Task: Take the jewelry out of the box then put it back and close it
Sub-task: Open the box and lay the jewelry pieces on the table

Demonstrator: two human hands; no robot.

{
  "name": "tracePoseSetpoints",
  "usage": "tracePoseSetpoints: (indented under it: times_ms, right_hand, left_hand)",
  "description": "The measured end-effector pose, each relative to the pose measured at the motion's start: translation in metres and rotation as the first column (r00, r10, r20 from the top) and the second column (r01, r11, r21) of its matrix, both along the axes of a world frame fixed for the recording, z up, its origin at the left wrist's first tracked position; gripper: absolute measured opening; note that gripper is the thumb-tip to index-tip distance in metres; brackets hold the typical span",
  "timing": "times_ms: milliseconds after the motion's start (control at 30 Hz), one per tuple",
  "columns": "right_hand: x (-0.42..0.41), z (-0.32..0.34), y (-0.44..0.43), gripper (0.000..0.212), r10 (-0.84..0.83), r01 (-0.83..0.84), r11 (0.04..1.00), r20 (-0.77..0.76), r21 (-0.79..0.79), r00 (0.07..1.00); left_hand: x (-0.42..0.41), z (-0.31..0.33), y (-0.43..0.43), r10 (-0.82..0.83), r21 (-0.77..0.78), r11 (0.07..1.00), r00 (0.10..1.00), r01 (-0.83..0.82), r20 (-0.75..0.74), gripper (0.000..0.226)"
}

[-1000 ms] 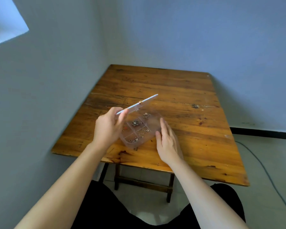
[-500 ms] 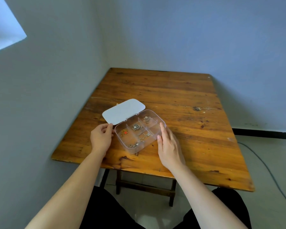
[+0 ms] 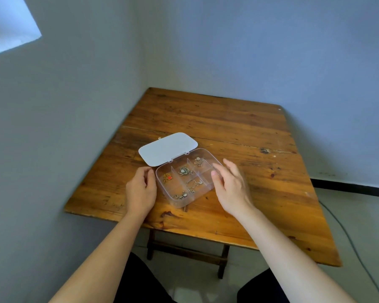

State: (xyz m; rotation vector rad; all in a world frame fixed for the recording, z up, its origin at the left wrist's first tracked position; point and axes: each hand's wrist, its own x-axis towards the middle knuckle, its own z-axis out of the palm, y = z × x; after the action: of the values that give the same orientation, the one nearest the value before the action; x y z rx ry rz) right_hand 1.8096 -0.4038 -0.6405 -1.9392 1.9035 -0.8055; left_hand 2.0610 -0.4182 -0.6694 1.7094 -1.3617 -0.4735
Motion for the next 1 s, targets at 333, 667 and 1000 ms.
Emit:
tracePoseSetpoints:
  times_ms: [333, 667, 1000]
  right_hand:
    - [0.054, 0.063, -0.075, 0.036, 0.453, -0.384, 0.891, -0.421, 0.242, 0.786]
    - [0.070, 0.059, -0.080, 0.027, 0.506, -0.366, 0.862, -0.543, 0.351, 0.670]
    - [0.064, 0.044, -0.086, 0.025, 0.489, -0.390, 0.869, -0.411, 0.304, 0.769]
  left_hand:
    - [0.000, 0.009, 0.003, -0.079, -0.037, 0.996, 0.996, 0.078, -0.039, 0.025]
    - [-0.011, 0.064, -0.018, -0.397, 0.188, 0.905, 0.600, 0.381, 0.694, 0.022]
    - [-0.045, 0.076, -0.029, -0.451, 0.455, 0.890, 0.198, 0.026, 0.871, 0.013]
